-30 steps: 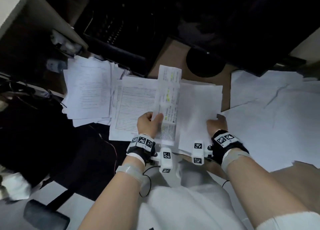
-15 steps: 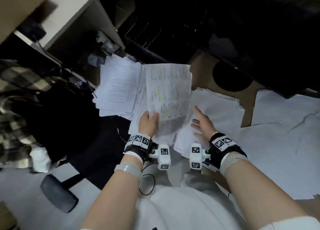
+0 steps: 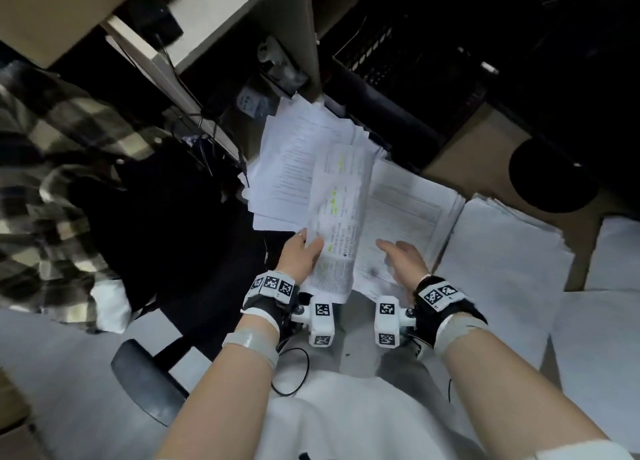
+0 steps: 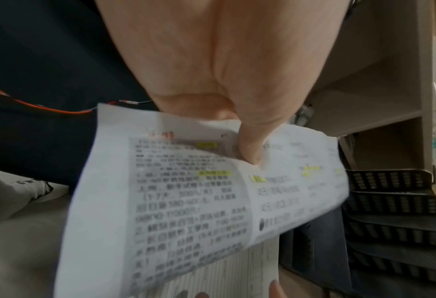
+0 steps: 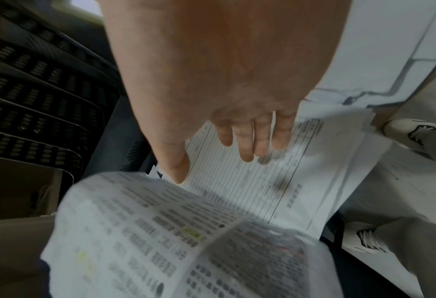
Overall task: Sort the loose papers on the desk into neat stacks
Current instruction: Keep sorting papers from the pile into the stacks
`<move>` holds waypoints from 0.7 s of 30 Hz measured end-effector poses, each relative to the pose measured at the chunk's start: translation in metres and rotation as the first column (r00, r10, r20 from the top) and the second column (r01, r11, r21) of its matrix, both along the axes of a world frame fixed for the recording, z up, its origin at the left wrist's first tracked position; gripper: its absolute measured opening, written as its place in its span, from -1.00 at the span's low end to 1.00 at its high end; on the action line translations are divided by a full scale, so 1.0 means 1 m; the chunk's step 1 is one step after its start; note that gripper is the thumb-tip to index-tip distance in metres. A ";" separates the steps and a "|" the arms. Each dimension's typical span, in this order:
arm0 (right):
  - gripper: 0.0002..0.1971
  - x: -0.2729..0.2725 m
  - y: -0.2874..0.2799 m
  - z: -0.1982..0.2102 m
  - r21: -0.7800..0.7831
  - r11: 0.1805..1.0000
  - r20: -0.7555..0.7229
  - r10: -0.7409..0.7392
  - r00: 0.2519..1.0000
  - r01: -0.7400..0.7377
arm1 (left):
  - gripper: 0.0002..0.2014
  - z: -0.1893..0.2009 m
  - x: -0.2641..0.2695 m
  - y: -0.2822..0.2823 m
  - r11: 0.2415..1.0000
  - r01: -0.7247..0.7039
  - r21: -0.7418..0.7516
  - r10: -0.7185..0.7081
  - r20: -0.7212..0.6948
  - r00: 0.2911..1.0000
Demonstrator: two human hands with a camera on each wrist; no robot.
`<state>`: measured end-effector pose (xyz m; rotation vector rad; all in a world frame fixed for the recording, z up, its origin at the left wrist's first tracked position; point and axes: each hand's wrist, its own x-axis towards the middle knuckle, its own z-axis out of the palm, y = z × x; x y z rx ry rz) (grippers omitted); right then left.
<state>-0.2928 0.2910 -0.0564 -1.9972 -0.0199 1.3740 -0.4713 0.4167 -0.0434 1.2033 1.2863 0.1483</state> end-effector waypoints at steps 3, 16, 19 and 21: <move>-0.20 -0.011 0.019 0.015 0.001 1.000 -0.035 0.026 0.999 -0.026 | -0.73 0.004 -0.006 0.017 0.994 -0.047 -0.102 0.058 0.104 0.993; -0.76 -0.004 0.013 0.018 0.107 0.992 0.129 -0.074 0.989 0.060 | -0.85 -0.002 -0.001 0.033 0.994 -0.062 0.093 0.068 -0.053 0.996; -0.75 0.007 0.000 0.014 0.068 0.994 0.184 -0.097 0.978 0.086 | -0.94 -0.001 0.012 0.028 0.993 0.009 0.116 0.000 -0.081 0.997; -0.75 0.013 -0.005 0.012 0.036 0.994 0.216 -0.108 0.970 0.103 | -0.79 -0.002 0.020 0.027 0.994 0.073 0.078 -0.065 -0.098 0.993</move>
